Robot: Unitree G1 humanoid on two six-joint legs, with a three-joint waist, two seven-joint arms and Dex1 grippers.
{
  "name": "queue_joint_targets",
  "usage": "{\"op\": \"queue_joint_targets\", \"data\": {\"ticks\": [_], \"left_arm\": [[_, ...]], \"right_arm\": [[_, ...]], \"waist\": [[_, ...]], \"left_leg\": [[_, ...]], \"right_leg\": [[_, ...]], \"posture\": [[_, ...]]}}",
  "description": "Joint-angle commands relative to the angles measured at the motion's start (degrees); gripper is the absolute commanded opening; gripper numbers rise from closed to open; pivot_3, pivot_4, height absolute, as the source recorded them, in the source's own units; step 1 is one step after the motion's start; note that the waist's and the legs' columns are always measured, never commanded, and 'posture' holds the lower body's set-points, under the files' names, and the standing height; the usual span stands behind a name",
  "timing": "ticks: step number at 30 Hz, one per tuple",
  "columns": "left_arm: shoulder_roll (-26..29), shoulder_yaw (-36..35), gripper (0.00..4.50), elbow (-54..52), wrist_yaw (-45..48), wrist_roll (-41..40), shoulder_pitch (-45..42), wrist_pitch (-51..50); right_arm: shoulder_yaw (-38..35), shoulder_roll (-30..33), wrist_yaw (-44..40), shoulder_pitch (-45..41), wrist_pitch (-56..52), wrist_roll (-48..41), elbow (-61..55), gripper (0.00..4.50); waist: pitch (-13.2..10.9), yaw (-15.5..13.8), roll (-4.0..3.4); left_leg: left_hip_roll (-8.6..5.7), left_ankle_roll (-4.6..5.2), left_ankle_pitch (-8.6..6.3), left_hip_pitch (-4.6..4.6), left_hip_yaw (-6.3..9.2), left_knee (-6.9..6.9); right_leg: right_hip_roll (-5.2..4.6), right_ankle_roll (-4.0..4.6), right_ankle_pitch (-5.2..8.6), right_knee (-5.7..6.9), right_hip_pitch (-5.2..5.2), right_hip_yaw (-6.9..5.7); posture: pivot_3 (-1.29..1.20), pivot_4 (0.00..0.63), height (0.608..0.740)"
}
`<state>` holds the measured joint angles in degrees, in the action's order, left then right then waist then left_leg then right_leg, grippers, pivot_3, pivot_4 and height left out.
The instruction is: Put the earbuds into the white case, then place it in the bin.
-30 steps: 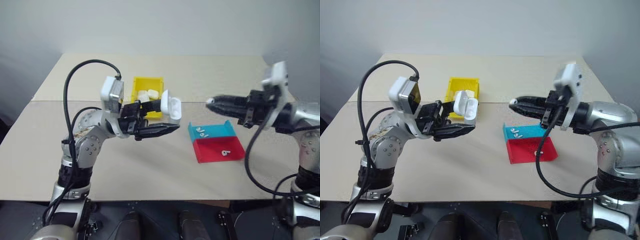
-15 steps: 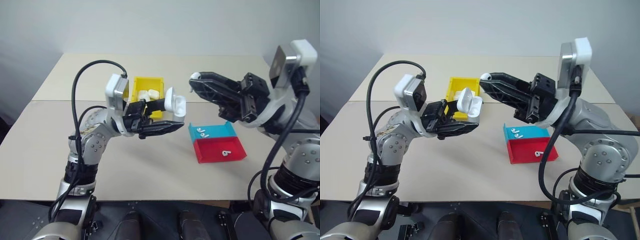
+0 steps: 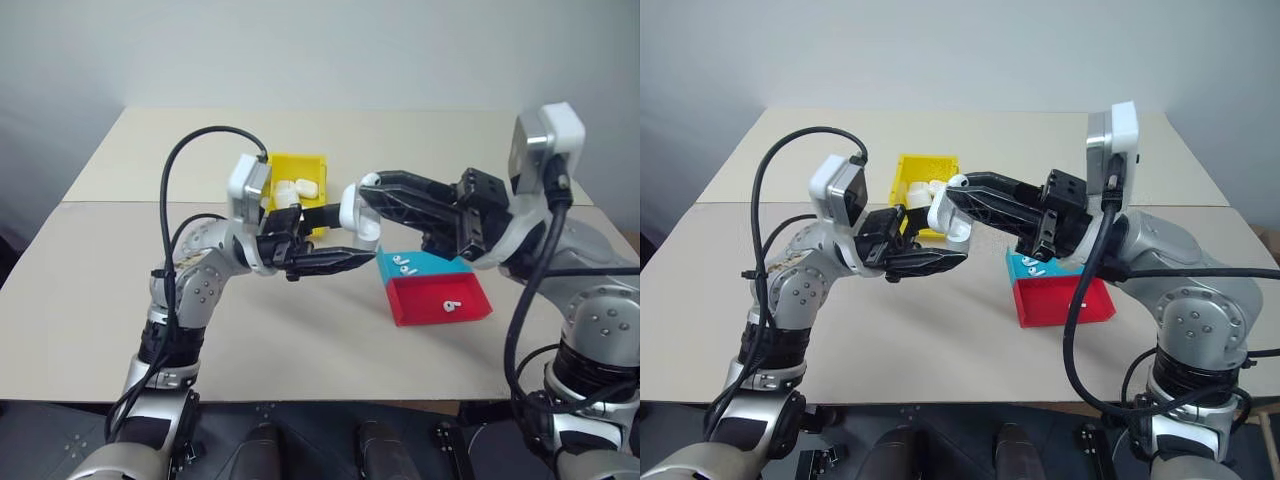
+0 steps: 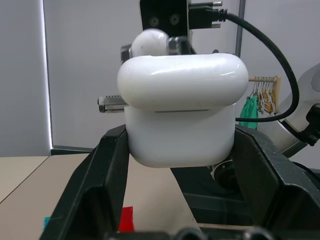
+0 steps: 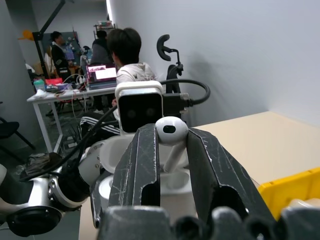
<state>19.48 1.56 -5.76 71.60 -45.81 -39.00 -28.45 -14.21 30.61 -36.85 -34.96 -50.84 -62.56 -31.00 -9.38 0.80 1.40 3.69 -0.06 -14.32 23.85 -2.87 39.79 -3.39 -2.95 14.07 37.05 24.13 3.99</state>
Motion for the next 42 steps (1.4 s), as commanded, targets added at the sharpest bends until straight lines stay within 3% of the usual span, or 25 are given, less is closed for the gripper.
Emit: {"op": "queue_joint_targets", "data": {"ticks": [1,29,37,41,42], "left_arm": [[0.17,-0.61,2.78,-1.39,0.59,-0.27,-1.13,1.11],[-0.2,-1.24,2.78,-1.71,1.02,1.54,-0.89,2.66],[-0.36,-1.35,2.78,-1.05,1.09,1.98,-1.38,3.04],[-0.34,-1.34,2.78,-0.89,1.18,2.1,-1.48,3.1],[-0.37,-1.34,2.78,-0.82,1.2,2.1,-1.53,3.09]], "right_arm": [[-0.7,1.54,-0.63,0.13,2.84,0.09,-0.76,0.62],[6.41,8.83,-8.57,0.28,10.59,11.35,2.08,0.62],[6.09,10.27,-11.38,0.77,11.73,10.88,2.24,3.25],[5.74,10.7,-11.31,0.5,11.91,11.2,2.78,4.39],[5.58,10.78,-11.35,0.41,11.93,11.09,2.9,4.45]], "waist": [[0.0,0.03,0.0],[0.0,-0.04,0.01],[0.0,-0.05,0.01],[0.0,-0.04,0.01],[0.0,-0.04,0.01]], "left_leg": [[0.0,0.0,0.0,0.0,0.0,0.0],[0.0,0.0,0.0,0.01,0.0,-0.01],[0.0,0.0,0.0,0.01,0.0,-0.02],[0.0,0.0,0.0,0.01,0.0,-0.01],[0.0,0.0,0.0,0.01,0.0,-0.01]], "right_leg": [[0.0,0.0,0.0,0.0,0.0,0.0],[0.0,0.0,0.0,-0.04,0.0,0.0],[0.0,0.0,0.0,-0.05,0.0,-0.01],[0.0,0.0,0.0,-0.04,0.0,0.0],[0.0,0.0,0.0,-0.04,0.0,0.0]], "posture": [[0.0,0.15,0.74],[0.0,0.15,0.74],[0.0,0.15,0.74],[0.0,0.15,0.74],[0.0,0.15,0.74]]}}
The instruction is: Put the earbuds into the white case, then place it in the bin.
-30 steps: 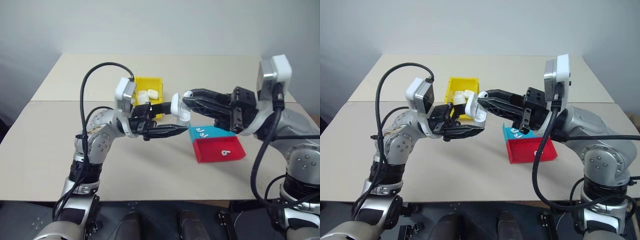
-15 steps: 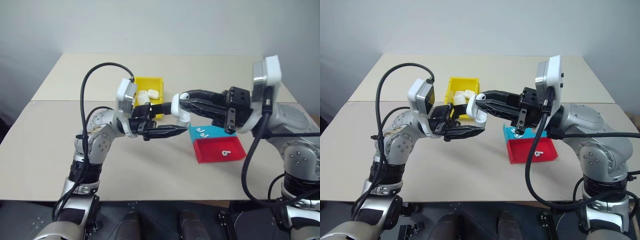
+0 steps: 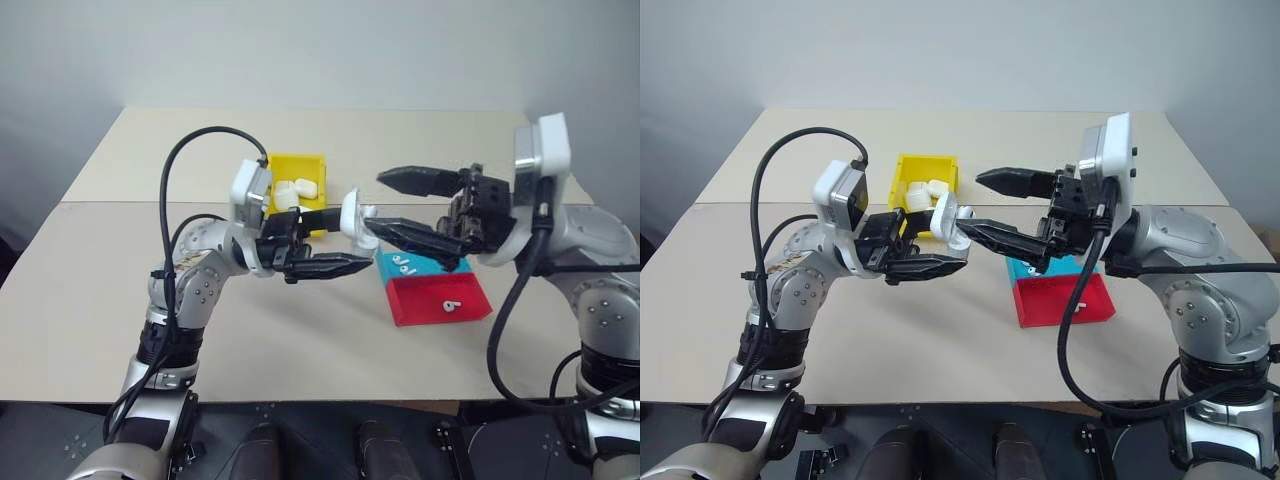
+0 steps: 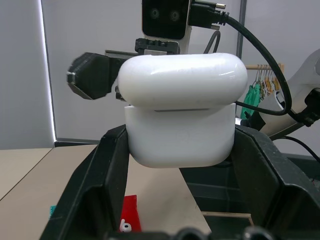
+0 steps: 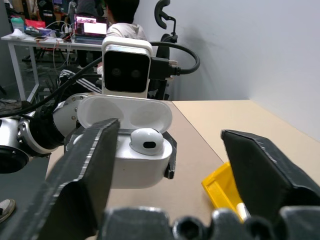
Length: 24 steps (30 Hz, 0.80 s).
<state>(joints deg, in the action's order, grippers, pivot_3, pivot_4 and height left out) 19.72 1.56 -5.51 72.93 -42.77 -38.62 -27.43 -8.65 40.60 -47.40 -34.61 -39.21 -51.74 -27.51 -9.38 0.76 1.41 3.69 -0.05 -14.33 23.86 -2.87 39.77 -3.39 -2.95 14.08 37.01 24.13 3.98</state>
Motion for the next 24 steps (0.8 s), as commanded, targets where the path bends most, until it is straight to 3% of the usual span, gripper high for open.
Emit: {"op": "queue_joint_targets", "data": {"ticks": [1,9,12,15,19,24], "left_arm": [[-0.61,-1.32,2.78,-0.97,-0.09,-0.93,-1.96,2.09],[1.17,-2.19,2.78,0.3,0.01,-0.25,-2.41,2.63],[1.66,-3.14,2.78,0.14,-1.66,-0.05,-2.27,2.92],[1.48,-3.34,2.78,-0.41,-2.14,-0.23,-1.81,3.16],[0.69,-2.94,2.78,-1.92,-3.17,-0.29,-0.3,3.71],[0.54,-3.12,2.78,-3.85,-4.22,-0.69,1.56,3.92]], "right_arm": [[-0.29,0.92,-0.79,-0.09,0.26,0.07,-0.46,4.45],[-2.18,7.06,-5.25,-2.7,1.01,2.66,5.09,4.45],[4.05,14.5,-12.7,-7.34,1.93,10.36,10.78,4.45],[16.46,18.37,-18.69,-13.74,8.55,25.45,18.49,4.45],[30.0,15.42,-26.91,-23.02,21.54,42.17,33.2,4.45],[36.84,7.12,-34.26,-32.44,37.7,52.15,54.09,4.45]], "waist": [[0.0,0.0,0.0],[0.0,-0.08,0.0],[-0.01,-0.04,-0.01],[-0.01,0.37,-0.02],[-0.01,0.64,-0.01],[-0.04,0.63,-0.03]], "left_leg": [[0.0,0.0,0.0,0.0,0.0,0.0],[0.0,0.0,0.0,0.0,0.0,0.0],[-0.01,0.0,0.0,0.0,-0.04,0.0],[0.03,0.01,-0.01,-0.04,-0.07,-0.04],[0.03,0.01,-0.01,-0.06,-0.16,-0.04],[0.03,0.0,0.0,0.01,-0.17,-0.06]], "right_leg": [[0.0,0.0,0.0,0.0,0.0,0.0],[0.0,0.0,0.0,-0.01,-0.01,-0.01],[-0.02,0.0,0.0,-0.02,0.01,0.01],[0.01,0.02,0.01,-0.05,0.03,0.02],[0.02,0.02,0.01,-0.02,0.06,0.09],[0.02,0.02,0.02,-0.05,0.16,0.09]], "posture": [[0.0,0.15,0.74],[0.0,0.15,0.74],[0.0,0.15,0.74],[0.0,0.15,0.74],[0.0,0.15,0.74],[0.0,0.15,0.74]]}}
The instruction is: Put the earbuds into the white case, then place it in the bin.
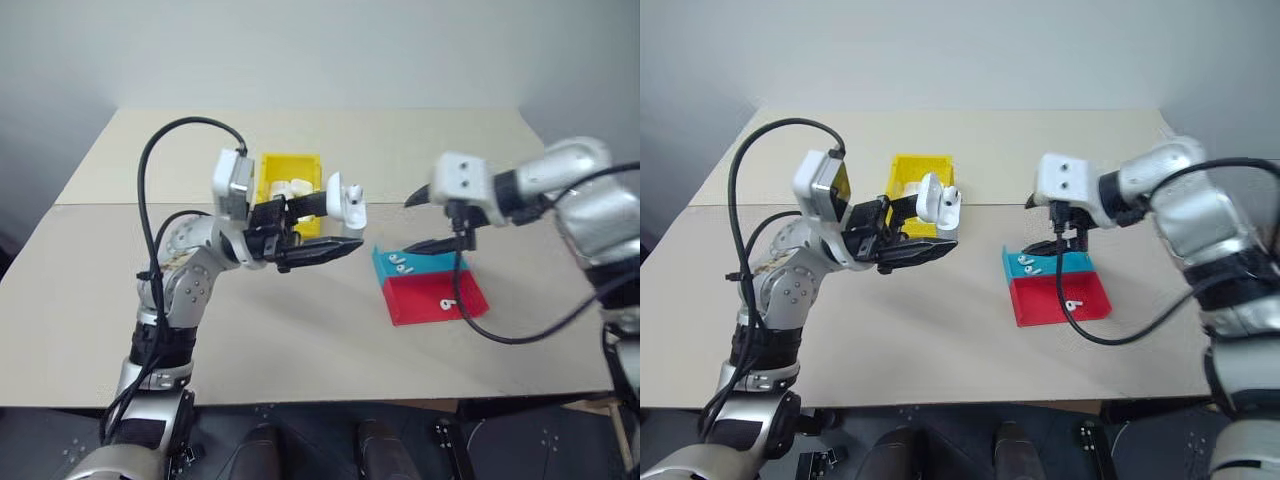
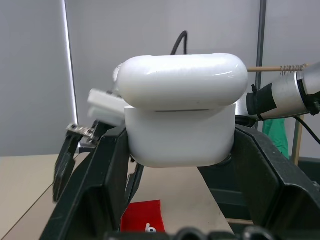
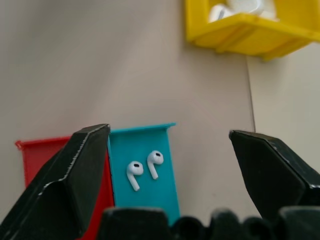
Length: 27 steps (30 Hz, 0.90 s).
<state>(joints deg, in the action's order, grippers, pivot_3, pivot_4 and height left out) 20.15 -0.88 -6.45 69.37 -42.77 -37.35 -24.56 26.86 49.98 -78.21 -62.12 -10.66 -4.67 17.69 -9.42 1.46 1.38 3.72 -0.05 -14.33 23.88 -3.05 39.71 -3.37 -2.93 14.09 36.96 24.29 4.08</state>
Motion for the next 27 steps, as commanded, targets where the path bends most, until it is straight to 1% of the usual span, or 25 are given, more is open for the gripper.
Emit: {"op": "queue_joint_targets", "data": {"ticks": [1,3,7,10,12,15,20,27], "left_arm": [[0.29,-0.93,2.78,-3.38,-0.86,-0.88,0.88,1.03],[0.46,-1.16,2.78,-4.2,-1.42,-1.05,1.72,1.02],[0.84,-1.66,2.78,-5.71,-2.54,-1.35,2.91,1.08],[1.81,-2.5,2.78,-6.49,-3.04,-1.47,3.5,1.06],[2.21,-2.66,2.78,-6.76,-3.25,-1.5,3.69,1.06],[2.95,-3.01,2.78,-7.49,-3.69,-1.7,4.15,0.96],[3.7,-3.35,2.78,-8.71,-4.44,-1.98,4.99,0.87],[4.18,-3.15,2.78,-10.86,-5.67,-2.23,6.2,0.58]], "right_arm": [[2.61,-4.05,-4.31,-6.69,12.54,7.21,13.46,4.28],[3.93,-6.62,-5.74,-9.18,17.63,10.13,20.35,3.91],[5.81,-10.99,-7.43,-13.47,25.34,15.33,32.36,2.58],[7.35,-14.41,-5.63,-16.38,29.31,19.99,41.25,2.58],[7.18,-15.71,-5.58,-17.37,30.87,21.44,44.69,2.58],[7.03,-17.84,-2.93,-17.77,32.66,23.9,48.86,2.58],[6.01,-20.49,0.15,-18.34,32.8,26.14,52.61,2.58],[6.19,-21.91,4.14,-17.69,33.06,29.43,54.68,2.58]], "waist": [[0.0,-0.13,-0.01],[0.0,-0.23,-0.01],[-0.01,-0.67,-0.03],[-0.02,-0.58,-0.04],[-0.02,-0.55,-0.05],[-0.03,-0.4,-0.05],[-0.04,-0.24,-0.07],[-0.04,-0.21,-0.08]], "left_leg": [[0.0,0.0,0.0,0.02,0.0,0.0],[0.01,0.0,0.0,0.02,-0.02,-0.02],[0.02,-0.01,0.0,0.08,-0.01,-0.02],[0.01,-0.02,0.01,0.08,-0.02,-0.02],[0.02,-0.03,0.02,0.06,-0.02,-0.02],[0.03,-0.04,0.02,0.06,-0.02,-0.02],[0.03,-0.06,0.03,0.06,-0.02,-0.04],[0.02,-0.08,0.04,0.05,-0.02,-0.03]], "right_leg": [[0.0,0.0,0.0,-0.02,0.0,0.0],[-0.02,0.0,0.0,-0.11,-0.02,-0.01],[-0.03,0.0,0.0,-0.17,-0.02,-0.06],[-0.05,0.0,0.0,-0.15,-0.01,-0.06],[-0.03,0.01,0.0,-0.12,-0.01,-0.07],[-0.03,0.01,0.0,-0.11,-0.01,-0.07],[-0.04,0.01,0.0,-0.05,0.0,-0.06],[-0.04,0.01,0.0,0.08,0.0,-0.06]], "posture": [[0.0,0.15,0.74],[0.0,0.15,0.74],[0.0,0.15,0.74],[0.0,0.15,0.74],[0.0,0.15,0.74],[0.0,0.15,0.74],[0.0,0.15,0.74],[0.0,0.15,0.74]]}}
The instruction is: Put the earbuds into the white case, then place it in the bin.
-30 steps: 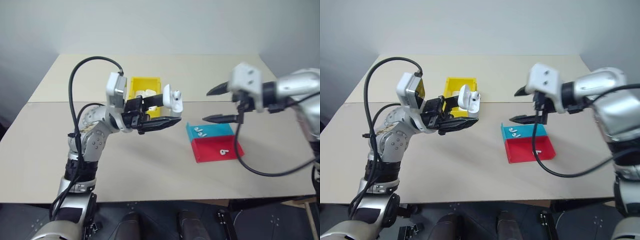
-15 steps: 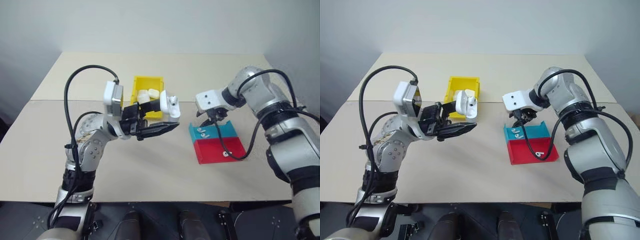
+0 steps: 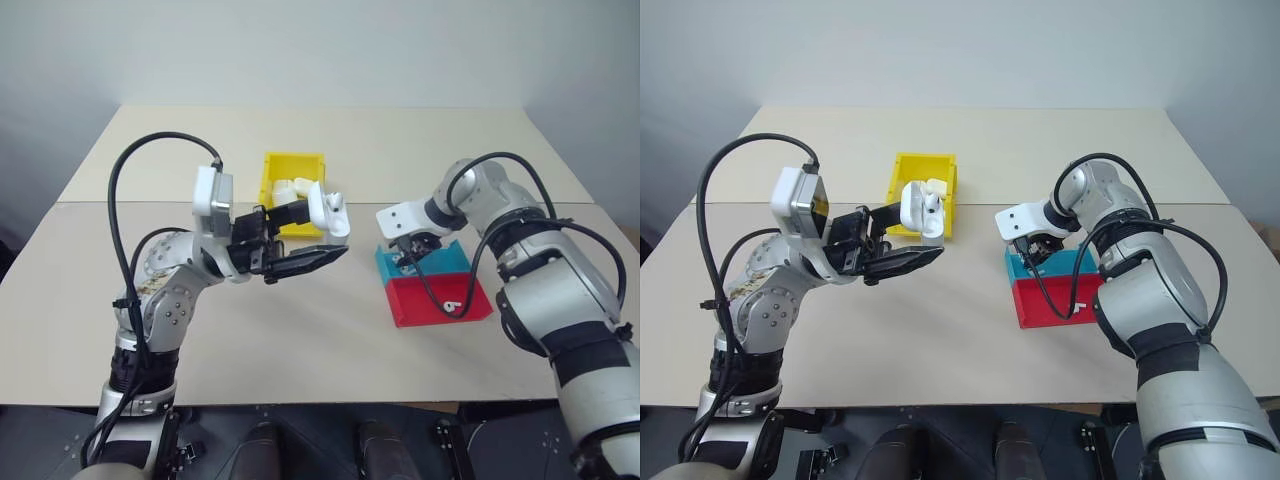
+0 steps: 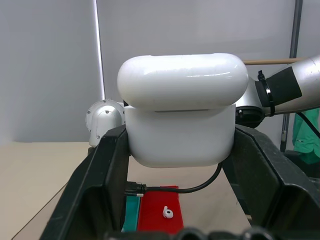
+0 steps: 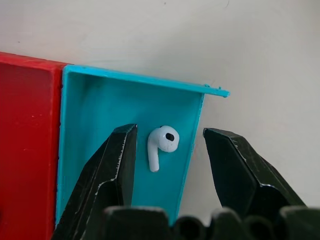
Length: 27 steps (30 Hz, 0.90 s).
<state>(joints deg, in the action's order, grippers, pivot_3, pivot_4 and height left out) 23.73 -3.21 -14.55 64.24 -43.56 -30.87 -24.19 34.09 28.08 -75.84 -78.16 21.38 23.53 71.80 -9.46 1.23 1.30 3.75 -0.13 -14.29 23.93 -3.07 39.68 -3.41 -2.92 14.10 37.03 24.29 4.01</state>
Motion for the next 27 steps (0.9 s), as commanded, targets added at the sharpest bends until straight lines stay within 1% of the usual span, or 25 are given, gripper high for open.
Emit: {"op": "queue_joint_targets", "data": {"ticks": [1,18,21,22,23,24,25,27], "left_arm": [[0.67,-0.79,2.78,-2.9,-0.72,-1.45,-0.27,0.21],[1.95,-0.65,2.78,-3.97,-2.16,-2.37,0.06,-0.23],[2.34,-0.72,2.78,-4.33,-2.38,-3.03,0.09,-0.74],[2.42,-0.75,2.78,-4.41,-2.44,-3.11,0.11,-0.86],[2.52,-0.83,2.78,-4.64,-2.54,-3.23,0.21,-1.01],[2.58,-0.88,2.78,-4.77,-2.67,-3.29,0.29,-1.13],[2.65,-0.92,2.78,-4.97,-2.79,-3.34,0.41,-1.25],[2.71,-0.9,2.78,-5.08,-2.87,-3.37,0.52,-1.34]], "right_arm": [[-1.11,-0.07,2.01,-1.63,1.1,1.53,0.75,2.58],[-2.6,-1.15,3.29,-0.76,1.36,4.21,1.93,2.58],[-2.53,-1.09,3.31,-0.32,1.75,4.59,1.9,1.96],[-2.57,-1.09,3.32,-0.2,1.75,4.62,1.94,1.58],[-2.68,-1.1,3.21,-0.11,1.69,4.54,1.94,1.34],[-2.78,-1.12,3.08,-0.03,1.68,4.45,1.93,0.9],[-2.81,-1.12,2.98,0.07,1.68,4.41,1.89,0.72],[-2.8,-1.1,2.93,0.29,1.75,4.49,1.85,0.72]], "waist": [[0.0,0.03,0.0],[0.0,0.76,-0.01],[0.0,1.13,0.0],[0.0,1.19,-0.01],[0.0,1.24,0.0],[0.0,1.25,0.0],[0.0,1.26,0.0],[0.0,1.27,-0.01]], "left_leg": [[0.0,0.0,0.0,0.0,0.0,0.0],[0.0,-0.01,0.01,-0.01,0.0,0.0],[0.0,-0.01,0.01,-0.01,0.01,0.0],[0.0,-0.01,0.01,-0.01,0.01,-0.01],[0.0,-0.01,0.01,-0.01,0.01,-0.01],[0.0,-0.01,0.01,-0.01,0.01,-0.01],[0.0,-0.01,0.01,-0.01,0.01,-0.01],[0.0,-0.01,0.01,-0.02,0.01,0.0]], "right_leg": [[0.0,0.0,0.0,-0.01,0.0,0.0],[0.0,0.0,0.0,0.0,-0.01,0.0],[0.0,0.0,0.0,0.04,-0.01,0.01],[0.0,0.0,0.0,0.05,-0.01,0.01],[0.0,0.0,0.0,0.05,-0.01,0.01],[0.0,0.0,0.0,0.05,-0.01,0.01],[0.0,0.0,0.0,0.05,-0.01,0.01],[0.0,0.0,0.0,0.05,-0.01,0.01]], "posture": [[0.0,0.15,0.74],[0.0,0.15,0.74],[0.0,0.15,0.74],[0.0,0.15,0.74],[0.0,0.15,0.74],[0.0,0.15,0.74],[0.0,0.15,0.74],[0.0,0.15,0.74]]}}
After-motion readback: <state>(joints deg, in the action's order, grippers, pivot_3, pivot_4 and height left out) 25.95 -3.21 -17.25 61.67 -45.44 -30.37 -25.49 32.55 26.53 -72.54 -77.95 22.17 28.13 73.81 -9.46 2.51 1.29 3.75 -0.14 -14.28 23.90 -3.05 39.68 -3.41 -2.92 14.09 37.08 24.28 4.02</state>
